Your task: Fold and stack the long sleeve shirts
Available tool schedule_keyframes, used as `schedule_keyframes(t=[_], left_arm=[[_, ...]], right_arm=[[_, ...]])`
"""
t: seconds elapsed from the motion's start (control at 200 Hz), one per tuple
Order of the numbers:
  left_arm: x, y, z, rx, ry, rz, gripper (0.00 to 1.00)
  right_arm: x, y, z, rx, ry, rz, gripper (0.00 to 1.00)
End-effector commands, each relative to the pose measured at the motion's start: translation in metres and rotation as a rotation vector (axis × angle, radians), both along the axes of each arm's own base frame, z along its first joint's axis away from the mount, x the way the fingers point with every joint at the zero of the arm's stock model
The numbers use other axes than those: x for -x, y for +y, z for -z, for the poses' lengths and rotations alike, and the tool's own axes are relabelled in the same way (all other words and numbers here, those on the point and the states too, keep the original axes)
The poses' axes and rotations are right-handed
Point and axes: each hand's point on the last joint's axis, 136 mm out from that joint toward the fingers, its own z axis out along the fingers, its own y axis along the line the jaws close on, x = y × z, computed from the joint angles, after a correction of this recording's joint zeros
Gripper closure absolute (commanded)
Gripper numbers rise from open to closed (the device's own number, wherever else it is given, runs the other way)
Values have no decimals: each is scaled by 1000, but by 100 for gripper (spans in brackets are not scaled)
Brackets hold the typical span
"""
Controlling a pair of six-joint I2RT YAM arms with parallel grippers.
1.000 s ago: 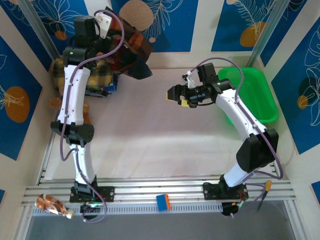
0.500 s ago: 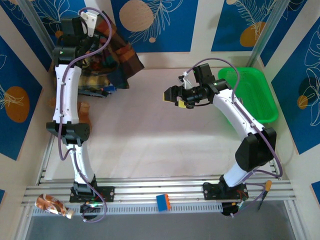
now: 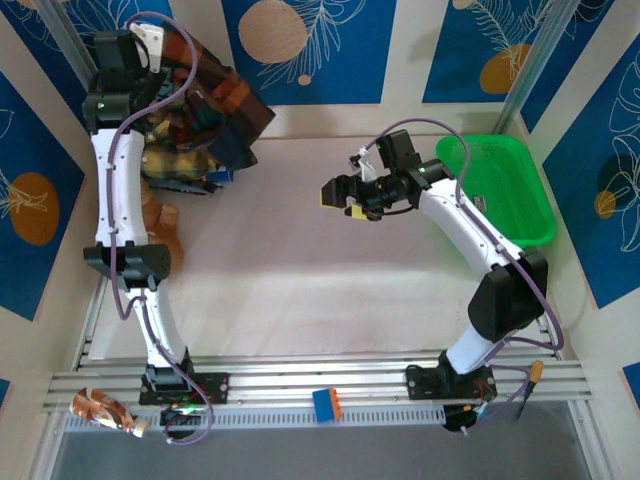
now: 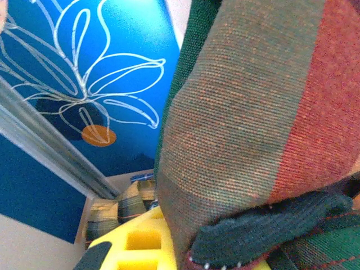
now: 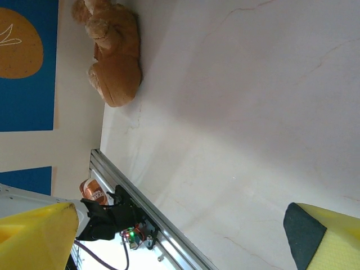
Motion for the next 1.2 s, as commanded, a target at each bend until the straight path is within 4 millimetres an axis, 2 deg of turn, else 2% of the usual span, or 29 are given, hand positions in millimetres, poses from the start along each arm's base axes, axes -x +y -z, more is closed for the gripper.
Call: schedule_keyframes(t=[0.0, 0.105, 0.335, 0.485, 0.6, 0.62, 0.63, 0.65, 0.66, 0.675, 0.695, 0.72, 0.755, 0.77, 0.785, 0.95, 1.055, 1.11, 1.195], left_arm=[[7, 16, -20, 25, -54, -21, 100], [0, 31, -5, 22, -20, -49, 100], [-22, 85, 53, 32, 87, -174, 100], [-41, 127, 104, 32, 151, -267, 100], [-54, 168, 131, 70, 137, -390, 100], [-56, 174, 132, 80, 126, -412, 96], [-56, 178, 132, 82, 119, -426, 90], [-56, 186, 131, 87, 98, -462, 69], [-56, 190, 130, 87, 90, -481, 62], [-56, 197, 129, 83, 71, -518, 43], [-56, 204, 126, 82, 45, -556, 28], [-57, 211, 123, 92, 17, -578, 16], [-62, 209, 115, 122, -19, -538, 9], [-65, 205, 112, 134, -30, -515, 2], [-67, 202, 108, 144, -43, -492, 0], [-66, 175, 85, 184, -78, -436, 0], [-54, 159, 67, 175, -76, -433, 0], [-45, 148, 51, 183, -93, -417, 0], [-35, 124, 30, 196, -121, -371, 0]], right_arm=[[-2, 6, -3, -1, 4, 3, 5], [-1, 10, 0, 7, 16, 3, 5], [2, 16, 5, 36, 48, -4, 5], [4, 19, 7, 55, 76, -7, 5], [8, 22, 9, 64, 95, -12, 5], [9, 23, 9, 67, 101, -13, 5], [9, 23, 10, 68, 103, -13, 4], [10, 24, 9, 71, 105, -17, 4], [11, 24, 10, 73, 109, -18, 4], [12, 24, 11, 76, 114, -21, 4], [13, 25, 11, 78, 116, -23, 4], [14, 26, 11, 79, 118, -28, 4], [17, 28, 13, 82, 126, -35, 4], [18, 29, 12, 80, 124, -39, 4], [18, 30, 12, 81, 123, -42, 4], [21, 38, 17, 79, 133, -60, 4], [19, 40, 15, 82, 116, -73, 4], [19, 39, 15, 85, 108, -73, 4], [19, 37, 16, 94, 103, -77, 4]])
